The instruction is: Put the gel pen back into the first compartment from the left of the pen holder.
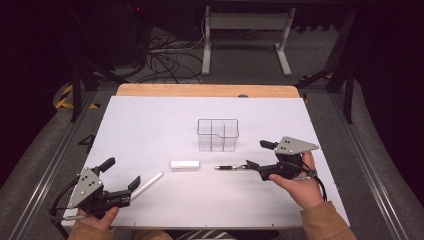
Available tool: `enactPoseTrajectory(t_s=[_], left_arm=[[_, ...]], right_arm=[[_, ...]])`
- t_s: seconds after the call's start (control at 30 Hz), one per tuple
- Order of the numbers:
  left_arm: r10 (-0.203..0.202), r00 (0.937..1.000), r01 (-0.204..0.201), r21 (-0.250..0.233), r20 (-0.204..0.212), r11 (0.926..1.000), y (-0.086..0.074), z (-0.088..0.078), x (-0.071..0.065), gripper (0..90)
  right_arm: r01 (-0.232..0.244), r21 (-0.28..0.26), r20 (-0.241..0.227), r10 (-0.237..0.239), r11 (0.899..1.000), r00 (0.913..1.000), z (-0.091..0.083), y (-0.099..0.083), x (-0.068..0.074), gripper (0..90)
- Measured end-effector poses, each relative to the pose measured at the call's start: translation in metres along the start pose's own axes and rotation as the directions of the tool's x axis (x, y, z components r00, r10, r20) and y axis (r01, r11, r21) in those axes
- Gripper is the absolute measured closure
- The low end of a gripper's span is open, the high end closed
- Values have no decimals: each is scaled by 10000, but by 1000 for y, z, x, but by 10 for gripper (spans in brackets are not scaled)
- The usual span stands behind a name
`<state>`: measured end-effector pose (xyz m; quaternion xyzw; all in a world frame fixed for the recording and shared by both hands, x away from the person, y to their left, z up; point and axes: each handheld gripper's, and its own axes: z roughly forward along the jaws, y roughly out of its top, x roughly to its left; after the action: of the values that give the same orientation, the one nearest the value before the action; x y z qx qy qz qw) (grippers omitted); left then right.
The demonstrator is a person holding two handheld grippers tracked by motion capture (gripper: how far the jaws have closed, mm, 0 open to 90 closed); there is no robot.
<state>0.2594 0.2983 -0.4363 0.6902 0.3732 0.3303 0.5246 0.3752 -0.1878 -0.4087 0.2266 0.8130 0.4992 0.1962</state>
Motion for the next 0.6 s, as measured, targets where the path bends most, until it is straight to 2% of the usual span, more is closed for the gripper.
enactPoseTrajectory(t_s=[0.03, 0.07, 0.1, 0.17, 0.33, 0.37, 0.4, 0.43, 0.47, 0.5, 0.6], left_arm=[[15, 10000, -15, -2, -4, 10000, 0, 0, 0, 55], [15, 10000, -15, -2, -4, 10000, 0, 0, 0, 56], [29, 10000, -29, -6, -29, 10000, 0, 0, 0, 57], [19, 10000, -19, -9, -15, 10000, 0, 0, 0, 57], [-10, 10000, 10, 13, -32, 10000, 0, 0, 0, 58], [-6, 10000, 6, 12, -37, 10000, 0, 0, 0, 58], [1, 10000, -1, 0, -60, 10000, 0, 0, 0, 60], [-5, 10000, 5, 7, -60, 10000, 0, 0, 0, 60], [-26, 10000, 26, 39, -78, 10000, -1, 0, 0, 60], [-43, 10000, 43, 32, -85, 10000, -1, 0, 0, 61], [-24, 9999, 24, 20, -105, 10000, -1, -1, 1, 61]], right_arm=[[246, 181, -389, -239, 9995, 9990, 0, 1, 0, 333], [239, 323, -674, -217, 9992, 9975, 1, 2, 1, 343], [365, 502, -832, -322, 9981, 9960, 2, 3, 1, 340], [833, 730, -787, -775, 9938, 9939, 2, 6, 0, 337], [914, 766, -1168, -821, 9929, 9898, 2, 13, -5, 361], [1079, 894, -1264, -962, 9901, 9873, 2, 15, -6, 374], [1398, 1088, -1520, -1225, 9842, 9808, 4, 17, -7, 398], [1398, 1088, -1520, -1225, 9842, 9808, 4, 17, -7, 398], [1564, 1379, -1833, -1300, 9780, 9744, 8, 18, -7, 395], [1759, 1518, -1909, -1457, 9726, 9707, 10, 19, -7, 396], [1792, 1807, -2124, -1395, 9671, 9672, 13, 21, -7, 398]])
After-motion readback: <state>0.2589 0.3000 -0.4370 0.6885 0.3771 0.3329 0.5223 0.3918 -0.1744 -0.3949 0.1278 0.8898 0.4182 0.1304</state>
